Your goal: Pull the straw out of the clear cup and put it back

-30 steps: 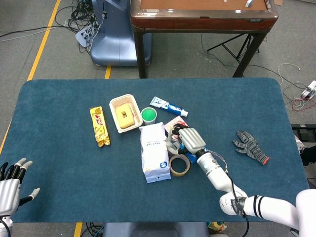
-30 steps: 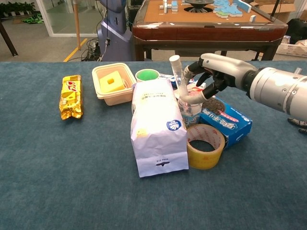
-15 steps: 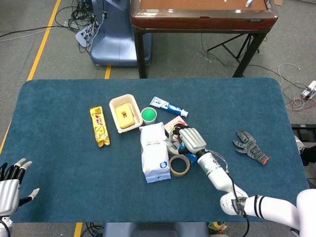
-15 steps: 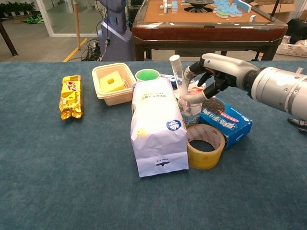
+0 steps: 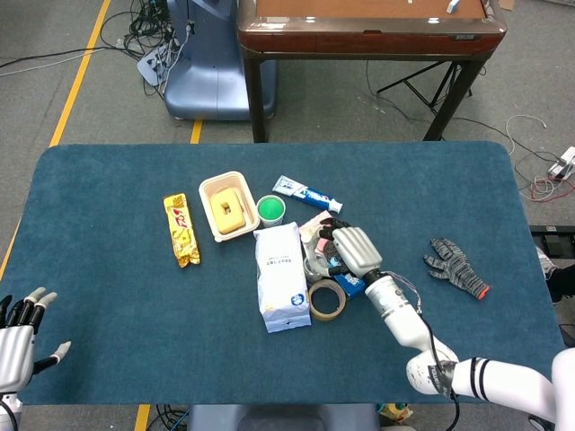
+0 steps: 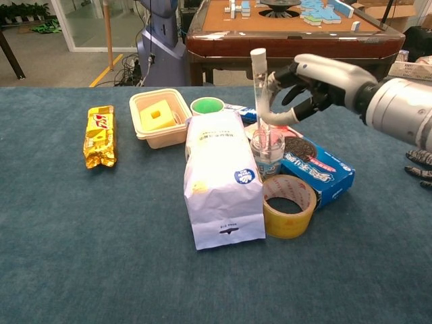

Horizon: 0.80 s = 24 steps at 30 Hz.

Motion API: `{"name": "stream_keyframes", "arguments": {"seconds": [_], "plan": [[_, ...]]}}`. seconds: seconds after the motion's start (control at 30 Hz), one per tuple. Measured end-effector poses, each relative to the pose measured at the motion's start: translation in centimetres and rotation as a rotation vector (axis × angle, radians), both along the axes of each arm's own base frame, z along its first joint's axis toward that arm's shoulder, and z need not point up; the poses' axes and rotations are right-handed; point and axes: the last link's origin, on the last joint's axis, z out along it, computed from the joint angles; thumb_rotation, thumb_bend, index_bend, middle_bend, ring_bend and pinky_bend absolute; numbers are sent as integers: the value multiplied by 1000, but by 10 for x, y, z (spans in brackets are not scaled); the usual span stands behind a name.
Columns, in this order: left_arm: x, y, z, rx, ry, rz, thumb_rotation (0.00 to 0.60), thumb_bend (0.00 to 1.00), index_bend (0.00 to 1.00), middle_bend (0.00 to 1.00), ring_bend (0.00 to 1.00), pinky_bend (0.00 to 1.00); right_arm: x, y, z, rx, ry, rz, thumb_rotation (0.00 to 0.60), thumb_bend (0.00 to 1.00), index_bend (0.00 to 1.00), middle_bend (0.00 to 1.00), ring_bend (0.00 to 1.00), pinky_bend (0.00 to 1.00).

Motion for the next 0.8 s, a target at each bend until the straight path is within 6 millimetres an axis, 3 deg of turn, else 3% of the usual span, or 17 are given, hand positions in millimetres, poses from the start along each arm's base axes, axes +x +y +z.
{"name": "stream_keyframes", "arguments": {"seconds": [0.3, 0.47, 0.8], "plan": [[5, 5, -3, -13, -3, -23, 600, 173, 190, 122, 155, 31, -4, 9, 59, -53, -146, -18, 600, 514, 598, 461, 286, 226], [9, 9, -7, -27, -5, -39, 600, 174, 190, 123, 155, 31, -18, 12, 88, -82, -158, -50, 600, 519, 600, 463, 298, 226], [12, 10, -11, -37, -8, -43, 600, 174, 190, 122, 155, 31, -42, 12, 100, -261, 35, -29, 600, 520, 608, 467, 312, 226]]}}
